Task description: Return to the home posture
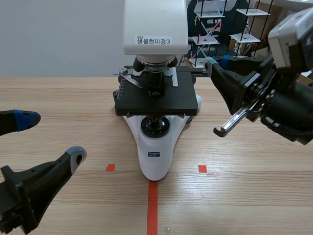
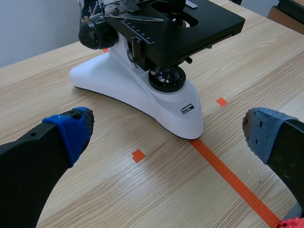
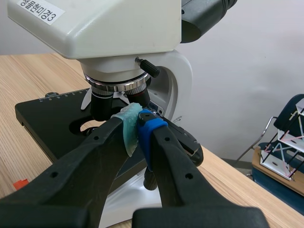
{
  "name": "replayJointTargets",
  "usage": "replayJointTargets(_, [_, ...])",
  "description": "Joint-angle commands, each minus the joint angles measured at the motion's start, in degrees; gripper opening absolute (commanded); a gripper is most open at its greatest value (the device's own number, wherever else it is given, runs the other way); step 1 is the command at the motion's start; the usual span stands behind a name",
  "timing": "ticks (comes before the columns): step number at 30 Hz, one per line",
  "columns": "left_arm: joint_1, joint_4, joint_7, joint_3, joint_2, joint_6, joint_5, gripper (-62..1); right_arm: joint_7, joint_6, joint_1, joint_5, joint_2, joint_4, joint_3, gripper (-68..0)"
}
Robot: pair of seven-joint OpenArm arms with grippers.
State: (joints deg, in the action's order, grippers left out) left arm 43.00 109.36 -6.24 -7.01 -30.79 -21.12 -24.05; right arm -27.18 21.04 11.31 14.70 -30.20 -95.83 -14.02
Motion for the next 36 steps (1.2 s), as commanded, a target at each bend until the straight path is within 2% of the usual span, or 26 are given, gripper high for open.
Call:
replayJointTargets(1, [-0.02,0.94,-0.76,-0.04,0.26,-0.04,-0.37,1.4,-1.33,0.0,-0.85,0.46,-0.76,-0.68,0.07,-66.0])
replayJointTargets(32, [-0.02,0.94,-0.76,-0.04,0.26,-0.04,-0.37,1.4,-1.25,0.02,-0.83,0.5,-0.79,-1.05,0.09,-66.0])
replayJointTargets(34, [-0.02,0.94,-0.76,-0.04,0.26,-0.04,-0.37,1.4,-0.42,0.02,-0.57,0.52,-0.79,-1.81,0.24,-63.7])
replayJointTargets(36, [-0.02,0.94,-0.76,-0.04,0.26,-0.04,-0.37,1.4,0.87,0.0,0.33,0.9,-1.25,-3.41,0.5,-58.2])
